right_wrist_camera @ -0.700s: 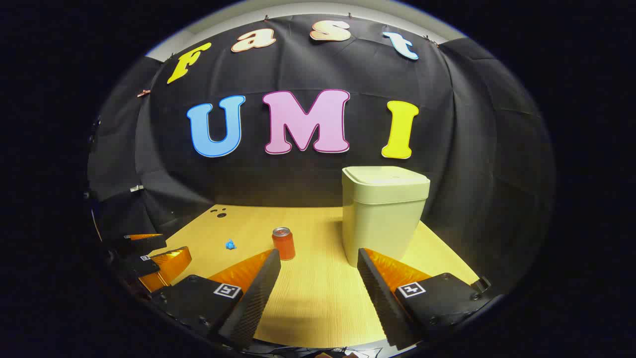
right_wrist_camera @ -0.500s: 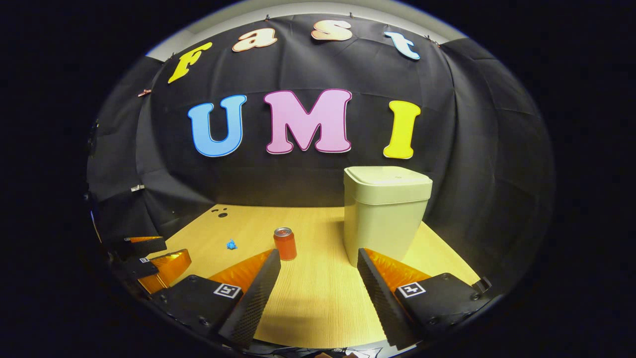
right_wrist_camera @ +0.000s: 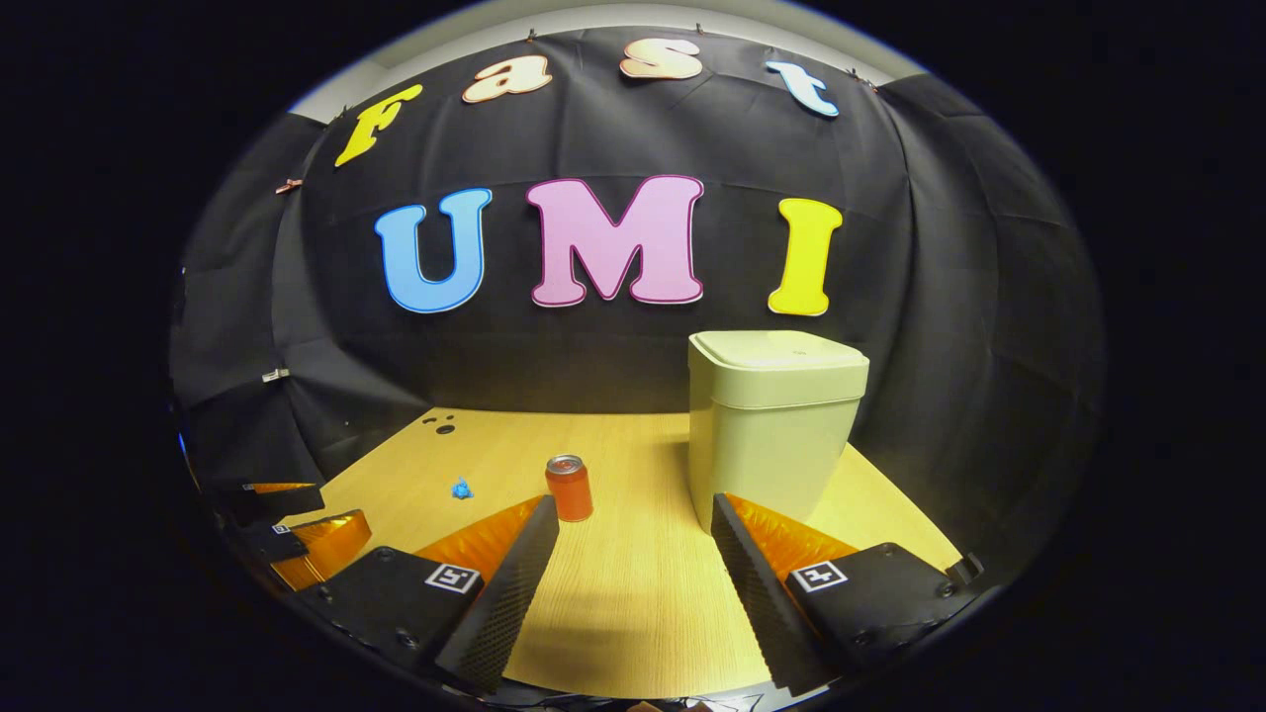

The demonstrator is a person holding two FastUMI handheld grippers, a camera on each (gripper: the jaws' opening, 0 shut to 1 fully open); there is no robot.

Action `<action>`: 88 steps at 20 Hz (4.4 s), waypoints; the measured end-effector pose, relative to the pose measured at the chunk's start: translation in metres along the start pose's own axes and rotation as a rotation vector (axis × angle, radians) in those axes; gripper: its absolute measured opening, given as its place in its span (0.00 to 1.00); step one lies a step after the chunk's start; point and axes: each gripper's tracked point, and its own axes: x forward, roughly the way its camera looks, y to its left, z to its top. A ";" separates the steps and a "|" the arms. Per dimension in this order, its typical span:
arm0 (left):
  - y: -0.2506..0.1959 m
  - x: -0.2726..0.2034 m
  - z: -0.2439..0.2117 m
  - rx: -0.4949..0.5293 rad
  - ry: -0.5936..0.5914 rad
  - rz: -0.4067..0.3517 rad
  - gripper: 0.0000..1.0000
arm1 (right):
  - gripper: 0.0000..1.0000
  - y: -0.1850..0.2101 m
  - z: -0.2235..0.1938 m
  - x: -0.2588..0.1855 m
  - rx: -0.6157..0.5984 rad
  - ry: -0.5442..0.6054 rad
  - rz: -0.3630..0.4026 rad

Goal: Press the lid of the desktop garbage bin to open it, pick up the crumpled paper on the desktop and throw it into the bin, then pick up the pop can on the desktop and drop it into the bin, and finally close the garbage bin lid.

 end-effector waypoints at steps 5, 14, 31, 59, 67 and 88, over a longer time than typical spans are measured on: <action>-0.012 0.017 0.003 -0.002 0.021 0.008 0.96 | 0.98 -0.016 0.016 0.020 -0.007 -0.013 0.002; -0.037 0.053 0.020 0.009 0.023 -0.021 0.96 | 0.98 -0.042 0.036 0.052 -0.010 -0.009 -0.019; -0.049 0.077 0.031 0.067 0.013 -0.027 0.96 | 0.35 -0.033 0.056 0.076 -0.134 -0.023 0.025; -0.039 0.101 0.019 0.062 0.090 0.045 0.95 | 0.05 -0.180 0.121 0.188 -0.041 0.007 -0.091; -0.040 0.105 0.018 0.078 0.097 0.042 0.95 | 0.05 -0.193 0.093 0.199 -0.002 0.065 -0.105; -0.036 0.109 0.022 0.069 0.093 0.041 0.95 | 0.05 -0.188 0.126 0.173 -0.062 -0.056 -0.149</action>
